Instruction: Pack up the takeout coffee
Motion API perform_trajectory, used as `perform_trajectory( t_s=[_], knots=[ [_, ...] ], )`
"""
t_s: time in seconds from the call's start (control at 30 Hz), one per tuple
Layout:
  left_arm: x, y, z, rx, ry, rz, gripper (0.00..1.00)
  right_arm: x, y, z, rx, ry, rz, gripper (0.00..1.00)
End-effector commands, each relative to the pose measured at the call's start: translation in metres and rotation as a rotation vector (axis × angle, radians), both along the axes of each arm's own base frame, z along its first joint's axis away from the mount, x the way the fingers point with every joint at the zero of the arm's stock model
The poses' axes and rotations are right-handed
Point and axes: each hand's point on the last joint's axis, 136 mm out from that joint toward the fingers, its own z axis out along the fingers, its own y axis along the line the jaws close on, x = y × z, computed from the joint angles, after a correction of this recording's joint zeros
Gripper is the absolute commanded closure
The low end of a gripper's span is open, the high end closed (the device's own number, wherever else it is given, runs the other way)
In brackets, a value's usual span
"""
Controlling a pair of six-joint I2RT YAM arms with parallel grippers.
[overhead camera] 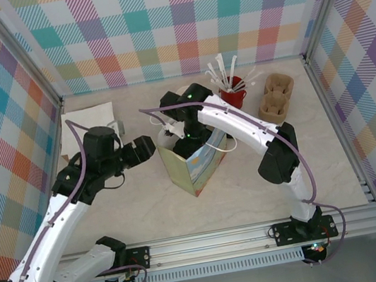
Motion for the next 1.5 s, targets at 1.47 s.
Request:
perform_trajectory(
  t_s=[1.47],
  knots=[
    [-0.009, 0.014, -0.062, 0.041, 0.125, 0.072, 0.17, 0.004, -0.007, -0.001, -0.022, -0.021, -0.008, 0.22]
  ],
)
